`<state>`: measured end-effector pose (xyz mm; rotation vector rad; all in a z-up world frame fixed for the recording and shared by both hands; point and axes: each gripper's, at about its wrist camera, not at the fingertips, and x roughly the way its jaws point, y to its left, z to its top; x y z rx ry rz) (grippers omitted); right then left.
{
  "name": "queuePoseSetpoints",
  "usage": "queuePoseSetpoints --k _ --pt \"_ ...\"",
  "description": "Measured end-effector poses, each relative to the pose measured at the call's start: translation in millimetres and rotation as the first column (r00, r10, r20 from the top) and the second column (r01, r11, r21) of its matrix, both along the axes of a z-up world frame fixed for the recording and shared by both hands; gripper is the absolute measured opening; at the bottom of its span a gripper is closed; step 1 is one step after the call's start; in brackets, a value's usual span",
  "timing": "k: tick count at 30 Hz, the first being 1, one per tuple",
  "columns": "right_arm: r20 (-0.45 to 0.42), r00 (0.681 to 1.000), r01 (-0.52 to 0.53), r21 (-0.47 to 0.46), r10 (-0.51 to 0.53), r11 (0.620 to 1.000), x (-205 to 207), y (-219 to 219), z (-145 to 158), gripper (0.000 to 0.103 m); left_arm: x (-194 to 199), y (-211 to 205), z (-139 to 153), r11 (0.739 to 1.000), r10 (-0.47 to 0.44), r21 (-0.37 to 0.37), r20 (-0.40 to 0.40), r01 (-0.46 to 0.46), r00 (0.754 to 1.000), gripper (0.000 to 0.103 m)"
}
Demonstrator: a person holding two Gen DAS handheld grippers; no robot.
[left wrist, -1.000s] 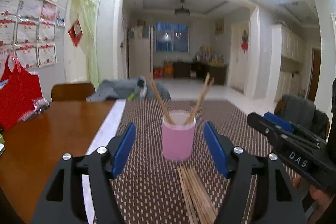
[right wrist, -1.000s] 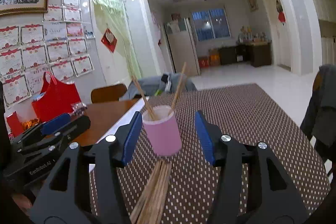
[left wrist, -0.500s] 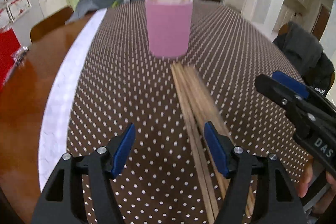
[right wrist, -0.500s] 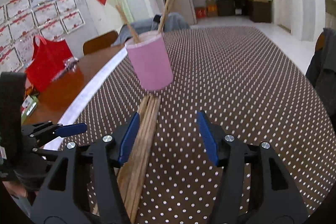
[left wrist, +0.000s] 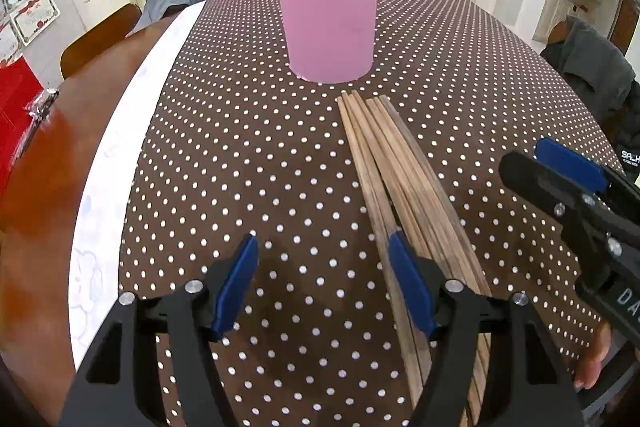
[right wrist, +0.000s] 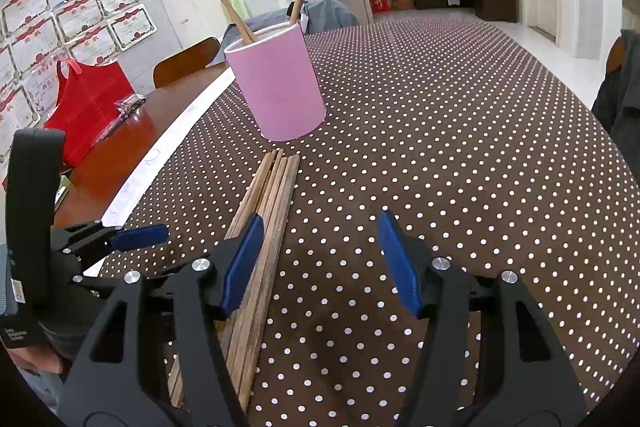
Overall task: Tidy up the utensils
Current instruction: 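Move both open tools back down to the chopstick pile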
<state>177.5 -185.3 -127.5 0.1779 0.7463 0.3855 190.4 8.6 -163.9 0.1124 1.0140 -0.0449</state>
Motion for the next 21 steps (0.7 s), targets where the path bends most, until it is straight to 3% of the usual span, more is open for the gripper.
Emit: queuePoseSetpoints --k 11,21 --pt "-0.018 1.0 -0.003 0.025 0.003 1.0 7.4 -3.0 -2.9 0.061 8.8 -4.3 0.6 0.999 0.01 0.044 -0.037 -0.008 0.999 0.071" --pt "-0.041 0.999 -0.004 0.017 0.005 1.0 15.7 -3.5 -0.2 0.062 31.4 -19.0 -4.2 0.992 0.017 0.128 -0.088 -0.006 0.996 0.074"
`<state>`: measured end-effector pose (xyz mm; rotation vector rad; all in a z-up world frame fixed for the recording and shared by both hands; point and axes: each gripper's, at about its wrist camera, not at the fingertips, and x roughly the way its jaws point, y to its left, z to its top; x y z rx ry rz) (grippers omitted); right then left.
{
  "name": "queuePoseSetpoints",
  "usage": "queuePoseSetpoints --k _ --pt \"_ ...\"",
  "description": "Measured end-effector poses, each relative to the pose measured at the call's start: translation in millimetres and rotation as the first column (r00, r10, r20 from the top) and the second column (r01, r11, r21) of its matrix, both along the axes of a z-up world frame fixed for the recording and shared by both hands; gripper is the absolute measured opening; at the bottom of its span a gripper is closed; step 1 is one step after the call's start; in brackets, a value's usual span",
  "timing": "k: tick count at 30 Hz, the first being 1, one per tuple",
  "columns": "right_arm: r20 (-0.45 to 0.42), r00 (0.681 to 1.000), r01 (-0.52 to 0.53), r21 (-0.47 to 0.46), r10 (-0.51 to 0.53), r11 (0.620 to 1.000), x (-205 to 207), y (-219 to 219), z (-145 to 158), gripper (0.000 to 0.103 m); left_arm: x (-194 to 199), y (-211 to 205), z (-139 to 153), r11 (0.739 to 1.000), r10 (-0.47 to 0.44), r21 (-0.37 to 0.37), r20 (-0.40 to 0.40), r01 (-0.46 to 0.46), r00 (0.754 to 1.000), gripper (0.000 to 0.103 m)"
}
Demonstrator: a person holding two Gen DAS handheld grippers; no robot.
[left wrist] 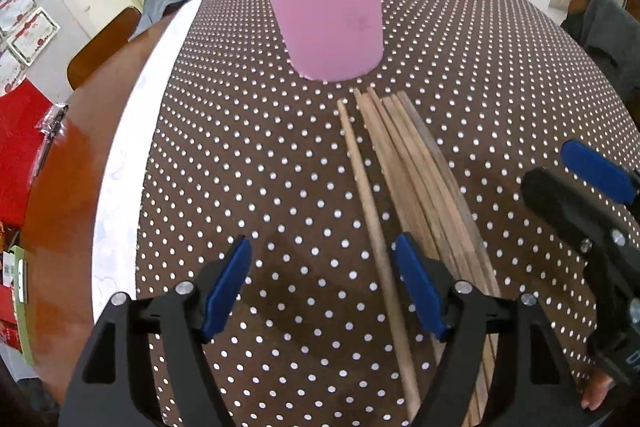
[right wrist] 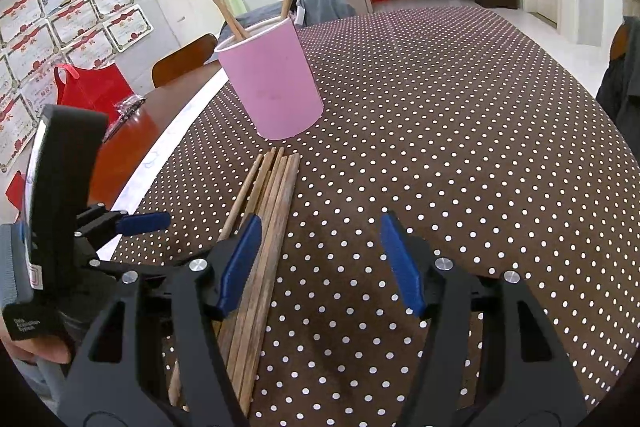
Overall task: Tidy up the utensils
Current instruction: 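Move both open tools back down to the chopstick pile, then grasp a chopstick with the left tool while the right tool grasps another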
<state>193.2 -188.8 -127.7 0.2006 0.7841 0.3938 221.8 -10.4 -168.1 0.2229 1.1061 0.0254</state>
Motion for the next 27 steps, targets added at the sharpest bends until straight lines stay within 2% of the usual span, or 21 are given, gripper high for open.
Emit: queuePoseSetpoints --k 2,5,7,8,11,16,19,23,27 --pt "-0.006 1.0 -0.003 -0.001 0.003 1.0 1.3 0.1 0.0 0.062 1.1 1.6 0.9 1.0 0.0 -0.01 0.001 0.0 1.0 0.074" --pt "-0.02 1.0 -0.006 -0.009 0.006 1.0 4.2 2.3 0.5 0.062 0.8 9.7 0.0 0.997 0.007 -0.072 -0.002 -0.007 1.0 0.071" --pt "-0.038 0.999 -0.016 -0.017 0.015 1.0 8.0 4.8 1.0 0.062 0.6 15.6 -0.1 0.989 -0.005 -0.148 -0.014 0.003 1.0 0.055" --pt "-0.053 0.998 -0.022 -0.025 0.021 0.999 11.0 6.4 0.5 0.062 0.6 18.4 -0.1 0.986 -0.003 -0.17 -0.017 0.0 1.0 0.053" --pt "-0.1 0.994 -0.037 -0.065 0.031 0.997 18.4 10.8 -4.0 0.062 -0.3 21.0 0.4 0.984 -0.001 -0.175 -0.005 0.0 1.0 0.041" --pt "-0.138 0.989 -0.079 -0.136 0.06 0.988 24.2 27.8 -6.6 0.062 -0.1 39.6 2.2 0.981 0.036 -0.193 0.009 -0.034 0.999 0.012" --pt "-0.138 0.988 -0.096 -0.176 0.072 0.98 24.4 40.7 -5.8 0.062 -2.0 47.2 1.4 0.973 0.029 -0.228 0.02 -0.024 0.999 0.011" --pt "-0.154 0.985 -0.111 -0.238 0.076 0.965 26.7 56.2 -11.5 0.062 -5.0 44.9 -2.1 0.973 0.01 -0.229 0.037 -0.001 0.999 0.011" --pt "-0.141 0.989 -0.09 -0.301 0.049 0.949 26.1 65.4 -11.4 0.062 -4.9 48.5 -3.2 0.966 0.011 -0.259 0.041 0.0 0.999 0.011"
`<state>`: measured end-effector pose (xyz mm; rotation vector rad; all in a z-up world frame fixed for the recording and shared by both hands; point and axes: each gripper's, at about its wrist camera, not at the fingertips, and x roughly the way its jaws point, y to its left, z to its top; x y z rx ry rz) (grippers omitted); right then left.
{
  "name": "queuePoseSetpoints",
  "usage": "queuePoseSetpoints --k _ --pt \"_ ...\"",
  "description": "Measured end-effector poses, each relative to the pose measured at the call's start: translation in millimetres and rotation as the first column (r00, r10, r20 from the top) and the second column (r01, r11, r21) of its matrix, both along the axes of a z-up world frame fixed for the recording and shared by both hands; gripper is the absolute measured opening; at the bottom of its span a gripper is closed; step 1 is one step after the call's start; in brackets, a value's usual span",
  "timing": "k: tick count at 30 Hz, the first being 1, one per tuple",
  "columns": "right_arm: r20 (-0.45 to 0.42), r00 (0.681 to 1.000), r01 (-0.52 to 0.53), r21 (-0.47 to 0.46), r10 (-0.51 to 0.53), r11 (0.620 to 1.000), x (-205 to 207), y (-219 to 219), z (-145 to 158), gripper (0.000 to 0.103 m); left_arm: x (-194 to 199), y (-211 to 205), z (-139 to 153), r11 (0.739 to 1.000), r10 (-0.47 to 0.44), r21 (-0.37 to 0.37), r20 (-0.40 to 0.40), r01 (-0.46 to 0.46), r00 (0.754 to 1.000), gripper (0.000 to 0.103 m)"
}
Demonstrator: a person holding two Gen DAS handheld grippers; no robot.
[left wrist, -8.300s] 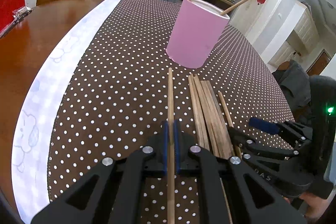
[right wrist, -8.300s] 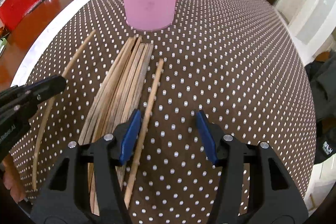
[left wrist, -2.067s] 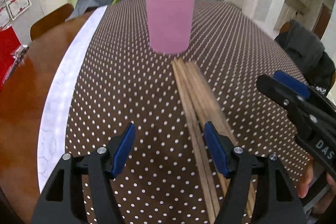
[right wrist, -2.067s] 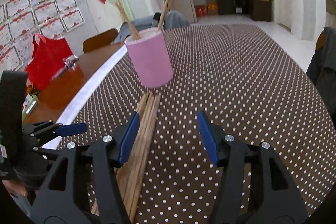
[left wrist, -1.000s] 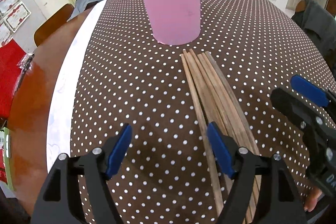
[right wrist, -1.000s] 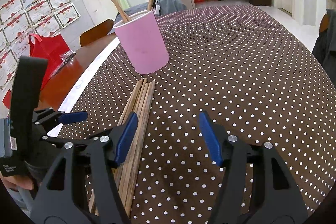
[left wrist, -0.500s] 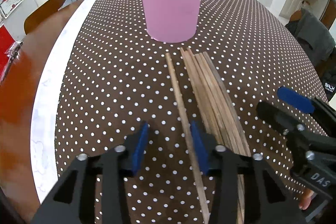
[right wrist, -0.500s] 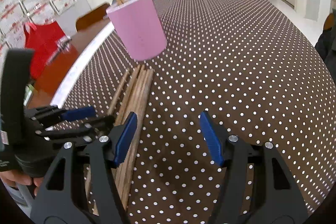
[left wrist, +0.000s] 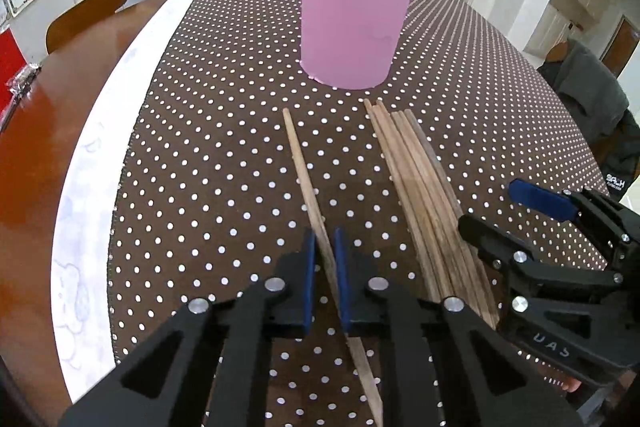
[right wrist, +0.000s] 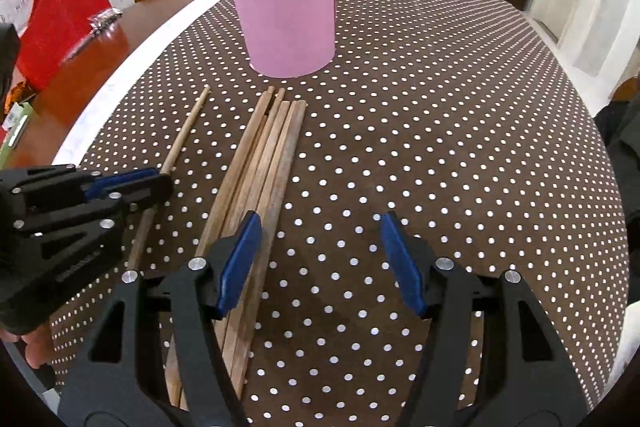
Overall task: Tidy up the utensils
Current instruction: 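Grasp a chopstick with the left tool while the right tool grasps another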
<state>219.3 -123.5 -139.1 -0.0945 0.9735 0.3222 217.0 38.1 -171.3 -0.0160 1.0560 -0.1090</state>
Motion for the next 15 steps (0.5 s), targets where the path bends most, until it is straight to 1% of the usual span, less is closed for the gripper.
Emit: queuePoseSetpoints --k 2,6,8,11,12,13,14,15 --pt "0.006 1.0 0.01 -0.046 -0.009 0.999 0.8 5.7 0.9 0.062 0.5 1.5 -0.3 1.0 -0.001 -0.01 -0.001 0.001 1.0 0.011" --pt "-0.011 1.0 0.008 -0.05 -0.009 0.999 3.9 13.1 1.7 0.062 0.2 1.8 -0.2 1.0 -0.002 -0.014 -0.002 0.002 1.0 0.011" --pt "-0.026 1.0 -0.002 -0.078 0.0 0.997 6.3 20.2 -0.3 0.062 0.9 1.3 0.1 1.0 -0.005 -0.008 -0.005 0.005 1.0 0.011" --pt "-0.054 0.998 -0.018 -0.09 0.013 0.996 13.3 27.7 -1.0 0.061 5.4 0.5 1.2 1.0 -0.002 -0.005 -0.025 0.001 1.0 0.011" --pt "-0.072 0.997 -0.027 -0.083 0.021 0.996 16.9 28.6 -0.4 0.057 7.5 0.4 1.8 1.0 0.004 -0.008 -0.036 -0.004 0.999 0.011" --pt "-0.081 0.996 -0.032 -0.082 0.026 0.996 19.0 25.8 -0.2 0.047 9.4 -0.1 2.0 1.0 0.007 -0.007 -0.042 -0.007 0.999 0.01" --pt "-0.088 0.996 -0.031 -0.089 0.023 0.996 22.7 25.0 1.3 0.042 10.6 -0.8 2.3 1.0 0.009 -0.003 -0.045 -0.01 0.999 0.01" --pt "-0.095 0.995 -0.027 -0.091 0.018 0.995 25.8 23.4 2.6 0.032 10.9 -1.2 2.4 1.0 0.01 0.001 -0.045 -0.01 0.999 0.009"
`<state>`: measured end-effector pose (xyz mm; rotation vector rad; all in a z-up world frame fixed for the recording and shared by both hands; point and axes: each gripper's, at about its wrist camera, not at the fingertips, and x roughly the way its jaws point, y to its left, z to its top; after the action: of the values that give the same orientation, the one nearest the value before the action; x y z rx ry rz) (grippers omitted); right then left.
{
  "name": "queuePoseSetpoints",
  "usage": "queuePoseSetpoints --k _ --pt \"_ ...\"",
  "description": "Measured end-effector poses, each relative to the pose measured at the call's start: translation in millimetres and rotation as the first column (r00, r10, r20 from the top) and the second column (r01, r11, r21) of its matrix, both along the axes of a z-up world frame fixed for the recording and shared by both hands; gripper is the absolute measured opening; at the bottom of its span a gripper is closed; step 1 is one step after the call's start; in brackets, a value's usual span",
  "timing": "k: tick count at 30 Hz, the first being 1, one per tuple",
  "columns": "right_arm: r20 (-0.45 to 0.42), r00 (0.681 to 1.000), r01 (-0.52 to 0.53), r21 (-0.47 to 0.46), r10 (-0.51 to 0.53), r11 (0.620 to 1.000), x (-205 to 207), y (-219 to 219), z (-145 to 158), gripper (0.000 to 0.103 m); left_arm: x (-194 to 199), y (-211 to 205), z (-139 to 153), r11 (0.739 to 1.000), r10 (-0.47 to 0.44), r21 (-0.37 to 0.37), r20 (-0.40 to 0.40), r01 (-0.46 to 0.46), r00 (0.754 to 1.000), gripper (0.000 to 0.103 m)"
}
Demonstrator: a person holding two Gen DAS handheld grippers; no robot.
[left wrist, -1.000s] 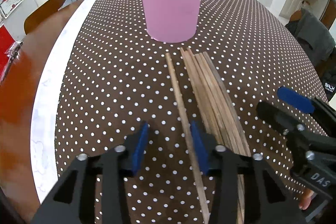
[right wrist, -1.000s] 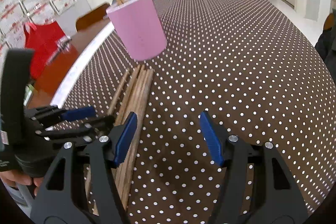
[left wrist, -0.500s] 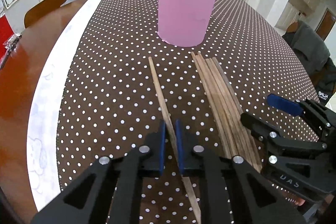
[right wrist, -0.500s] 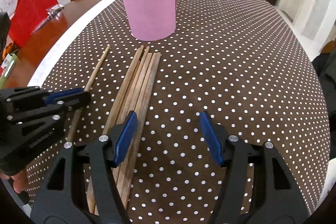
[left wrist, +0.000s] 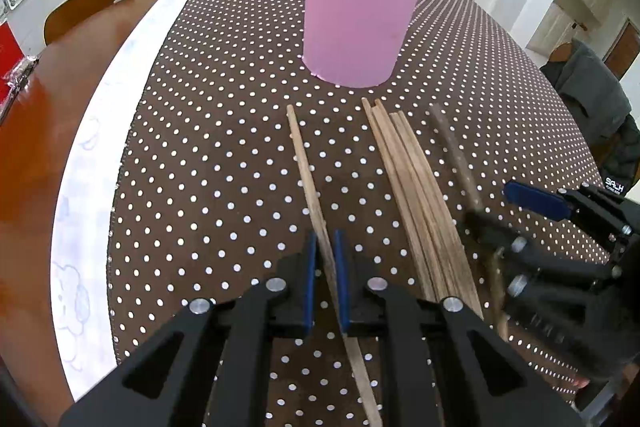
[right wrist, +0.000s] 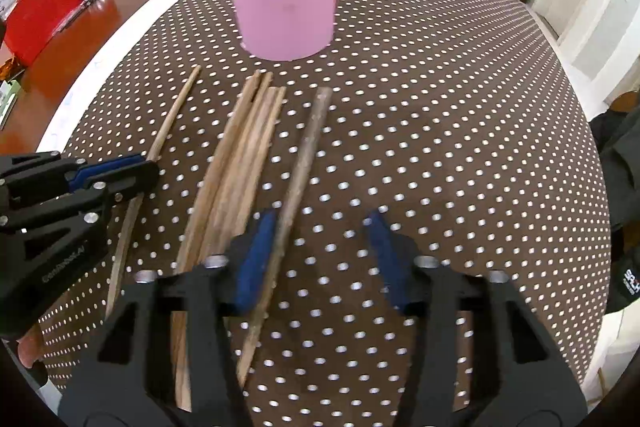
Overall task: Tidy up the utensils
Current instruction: 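Grasp a chopstick with the left tool while the right tool grasps another, then lift both held chopsticks upright and carry them above the pink cup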
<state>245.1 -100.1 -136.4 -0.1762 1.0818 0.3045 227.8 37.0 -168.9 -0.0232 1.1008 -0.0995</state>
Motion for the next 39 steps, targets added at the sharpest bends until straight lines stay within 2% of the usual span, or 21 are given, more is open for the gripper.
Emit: queuePoseSetpoints --k 6,11,18,23,27,32,34,38,39 --pt "-0.031 1.0 0.007 0.035 -0.006 0.999 8.2 -19.7 1.0 0.014 0.7 2.4 0.6 0.999 0.032 -0.016 0.003 -0.032 0.999 0.007" --pt "-0.045 0.999 0.026 0.121 -0.02 0.992 10.5 -42.3 1.8 0.008 -2.4 4.9 4.1 0.998 0.046 -0.046 0.019 -0.045 0.999 0.006" --pt "-0.006 1.0 0.024 0.231 -0.023 0.973 2.9 -72.6 13.1 0.006 -15.4 1.2 30.3 0.995 0.027 -0.095 0.137 -0.014 0.99 0.006" --pt "0.058 0.998 0.01 0.317 -0.03 0.948 -11.3 -87.5 31.6 0.006 -27.0 -4.3 56.3 0.99 0.005 -0.138 0.254 0.031 0.967 0.006" --pt "0.13 0.991 -0.013 0.395 -0.041 0.919 -20.5 -104.4 56.8 0.006 -36.4 -12.4 79.8 0.984 -0.006 -0.167 0.347 0.068 0.938 0.006" --pt "0.251 0.966 -0.069 0.47 -0.059 0.88 -34.4 -118.4 91.6 0.006 -43.3 -20.6 110.3 0.973 -0.007 -0.201 0.461 0.112 0.887 0.006" --pt "0.292 0.954 -0.09 0.495 -0.068 0.864 -34.8 -117.0 106.9 0.006 -44.8 -21.2 122.6 0.967 0.003 -0.22 0.514 0.129 0.858 0.006" --pt "0.38 0.921 -0.137 0.533 -0.091 0.835 -37.2 -118.6 133.6 0.006 -51.9 -24.6 146.5 0.962 0.023 -0.222 0.641 0.157 0.768 0.006" --pt "0.398 0.913 -0.15 0.541 -0.094 0.828 -37.5 -119.1 139.0 0.006 -52.3 -25.1 152.5 0.961 0.035 -0.226 0.674 0.161 0.738 0.006"
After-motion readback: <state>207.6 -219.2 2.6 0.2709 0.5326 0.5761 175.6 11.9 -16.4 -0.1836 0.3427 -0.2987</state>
